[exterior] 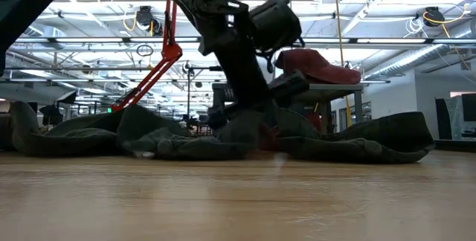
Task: Pick & Place hat
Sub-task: Stack the red cap on the red cap on the shelf
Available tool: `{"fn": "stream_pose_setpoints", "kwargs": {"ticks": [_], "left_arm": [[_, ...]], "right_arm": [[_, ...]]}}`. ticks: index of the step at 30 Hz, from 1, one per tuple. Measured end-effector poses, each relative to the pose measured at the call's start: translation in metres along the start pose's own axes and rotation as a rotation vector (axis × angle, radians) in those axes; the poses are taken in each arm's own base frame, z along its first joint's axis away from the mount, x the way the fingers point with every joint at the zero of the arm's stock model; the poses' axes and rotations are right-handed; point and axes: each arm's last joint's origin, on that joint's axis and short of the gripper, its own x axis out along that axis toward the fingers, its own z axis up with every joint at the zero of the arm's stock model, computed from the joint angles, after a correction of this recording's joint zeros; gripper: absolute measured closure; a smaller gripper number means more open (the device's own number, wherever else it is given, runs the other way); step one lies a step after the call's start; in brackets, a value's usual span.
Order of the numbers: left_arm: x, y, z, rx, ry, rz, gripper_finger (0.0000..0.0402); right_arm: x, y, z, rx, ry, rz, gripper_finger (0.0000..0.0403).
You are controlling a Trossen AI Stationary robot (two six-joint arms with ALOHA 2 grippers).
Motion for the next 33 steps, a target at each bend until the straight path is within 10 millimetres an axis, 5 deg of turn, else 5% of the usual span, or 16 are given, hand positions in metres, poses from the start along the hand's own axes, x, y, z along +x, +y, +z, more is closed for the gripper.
{"fn": "stream_pose_setpoints", "kwargs": {"ticks": [8,18,33], "left_arm": [[0.005,0.001,0.008,-0.055,0.051,-0.008,0.0173],[-0.001,-0.002,0.004,-0.129,0.049,-0.025,0.0386],[-0.077,-0.028,0.035,-0.121,-0.097,-0.175,0.0395]], "right_arm": [[-0.001,0.002,0.001,-0.001,0.01,0.053,0.0326],[-0.001,0.003,0.001,-0.003,0.008,0.073,0.0326],[-0.001,0.003,0.002,0.005,0.002,0.076,0.0326]]}}
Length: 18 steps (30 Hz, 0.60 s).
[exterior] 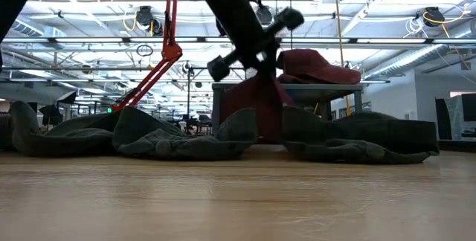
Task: Pick & Place hat
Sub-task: Stack the red cap on the red cap on the shelf
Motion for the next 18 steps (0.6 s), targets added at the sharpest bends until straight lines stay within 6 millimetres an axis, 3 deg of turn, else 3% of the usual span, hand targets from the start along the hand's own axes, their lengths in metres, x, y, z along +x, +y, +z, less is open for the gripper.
{"fn": "stream_pose_setpoints", "kwargs": {"ticks": [11,18], "left_arm": [[-0.059,-0.023,0.001,0.032,0.217,-0.187,0.0397],[-0.11,-0.029,0.017,0.104,0.294,-0.263,0.0398]], "right_arm": [[0.0,-0.003,0.0,-0.028,-0.02,-0.098,0.0321],[-0.001,-0.008,-0.005,0.021,0.012,-0.225,0.0283]]}}
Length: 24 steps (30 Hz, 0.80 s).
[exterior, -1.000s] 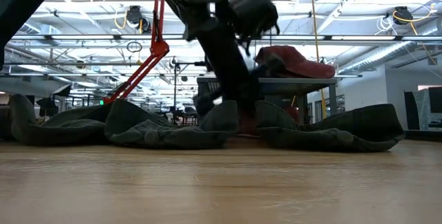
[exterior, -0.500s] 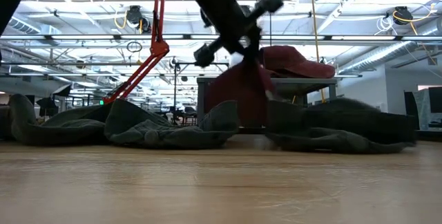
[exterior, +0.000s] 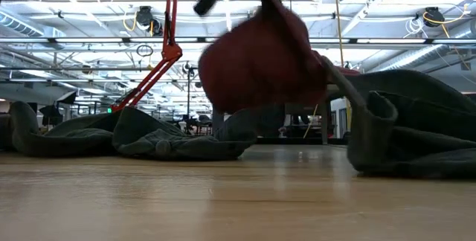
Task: Pick & Place hat
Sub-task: Stack the red cap on the red cap on the shelf
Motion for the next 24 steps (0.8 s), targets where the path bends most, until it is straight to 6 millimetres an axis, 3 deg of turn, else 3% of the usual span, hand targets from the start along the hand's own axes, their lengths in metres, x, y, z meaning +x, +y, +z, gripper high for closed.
{"fn": "stream_pose_setpoints", "kwargs": {"ticks": [10,18,24], "left_arm": [[-0.08,-0.018,0.018,0.096,0.026,-0.148,0.0395],[-0.116,-0.029,0.019,0.143,0.041,-0.28,0.0396],[-0.14,-0.035,0.009,0.268,0.041,-0.359,0.0397]], "right_arm": [[-0.002,-0.007,-0.021,0.023,0.205,-0.092,0.0261],[0.001,-0.011,-0.034,0.118,0.285,-0.132,0.027],[0.005,-0.013,-0.04,0.182,0.291,-0.145,0.0268]]}}
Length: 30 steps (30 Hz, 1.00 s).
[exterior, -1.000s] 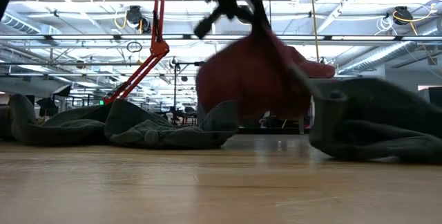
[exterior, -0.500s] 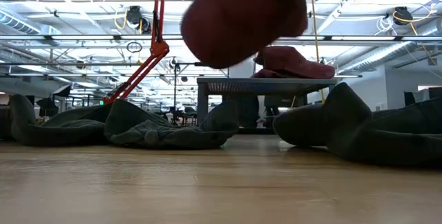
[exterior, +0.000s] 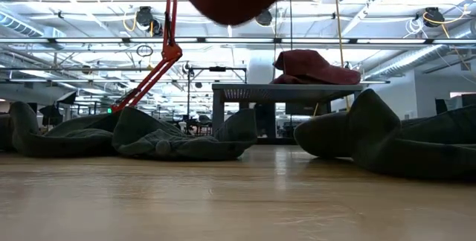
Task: Pick & Place hat
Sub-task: Stack the red cap on the red cap on the shelf
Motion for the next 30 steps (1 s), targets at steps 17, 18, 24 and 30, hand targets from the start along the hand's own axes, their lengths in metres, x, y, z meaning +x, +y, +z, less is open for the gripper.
{"fn": "stream_pose_setpoints", "kwargs": {"ticks": [17,18,24,30], "left_arm": [[-0.022,-0.032,-0.033,0.348,0.305,-0.421,0.0398],[-0.023,-0.033,-0.034,0.379,0.315,-0.452,0.0398],[-0.031,-0.044,-0.038,0.486,0.337,-0.641,0.0398],[-0.037,-0.055,-0.036,0.511,0.335,-0.847,0.0398]], "right_arm": [[0.02,-0.011,-0.018,0.517,0.058,-0.054,0.025],[0.023,-0.013,-0.021,0.524,0.068,-0.063,0.025],[0.041,-0.026,-0.042,0.491,0.111,-0.16,0.0245],[0.055,-0.045,-0.058,0.503,0.147,-0.242,0.0214]]}}
